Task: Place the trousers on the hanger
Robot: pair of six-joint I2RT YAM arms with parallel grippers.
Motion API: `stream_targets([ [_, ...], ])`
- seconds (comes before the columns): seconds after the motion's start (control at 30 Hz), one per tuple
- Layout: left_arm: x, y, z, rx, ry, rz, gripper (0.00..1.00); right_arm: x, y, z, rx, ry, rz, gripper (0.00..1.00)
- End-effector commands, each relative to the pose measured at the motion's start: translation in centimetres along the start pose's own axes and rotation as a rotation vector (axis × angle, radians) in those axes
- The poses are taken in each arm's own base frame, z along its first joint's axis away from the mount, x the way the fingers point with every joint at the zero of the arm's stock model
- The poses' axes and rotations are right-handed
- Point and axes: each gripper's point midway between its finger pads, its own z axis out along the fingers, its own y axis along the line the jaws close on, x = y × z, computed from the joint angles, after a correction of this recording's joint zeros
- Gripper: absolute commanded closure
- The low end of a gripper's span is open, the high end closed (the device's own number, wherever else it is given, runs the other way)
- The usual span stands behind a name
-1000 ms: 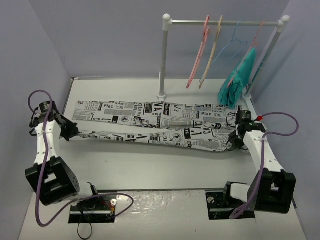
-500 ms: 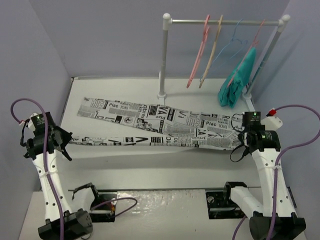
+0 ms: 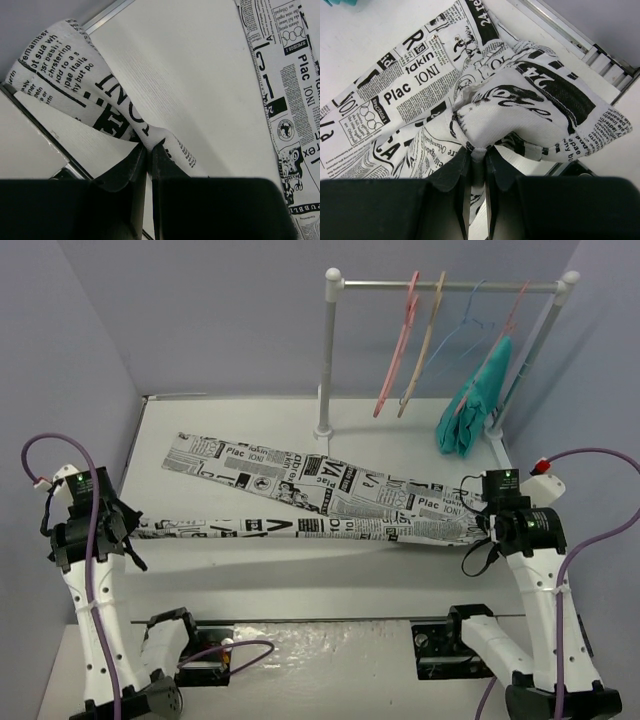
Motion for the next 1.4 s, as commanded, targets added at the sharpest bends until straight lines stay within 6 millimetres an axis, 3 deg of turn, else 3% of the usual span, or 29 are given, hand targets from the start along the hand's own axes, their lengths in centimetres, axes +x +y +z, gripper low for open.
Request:
stream_targets([
  [0.0, -7.8, -2.3, 2.6, -0.039, -0.197, 0.017, 1.0, -3.9, -1.0, 1.7, 0.151, -0.161, -0.036, 1.0],
  [0.17, -8.2, -4.8, 6.7, -0.041, -0.094, 0.059, 1.0, -3.4, 0.4, 3.8, 0.159, -0.122, -0.084, 1.0],
  [0.33, -8.0, -5.9, 9.3, -0.05, -0.04, 0.092, 1.0, -2.3, 1.7, 6.3, 0.161, -0.058, -0.144, 0.99],
  [0.73, -9.9, -9.0, 12.1, -0.041, -0.035, 0.143, 1.0, -1.7, 1.8, 9.8, 0.217, -0.01, -0.163, 0.98],
  [1.1, -10.6, -15.0, 15.8, -0.029, -0.012, 0.23, 1.0, -3.4, 4.2, 12.8, 0.264, 0.0, -0.168, 0.97],
  [1.37, -10.3, -16.5, 18.7, -0.051, 0.021, 0.237, 1.0, -3.6, 6.3, 15.4, 0.279, 0.029, -0.182, 0.9],
])
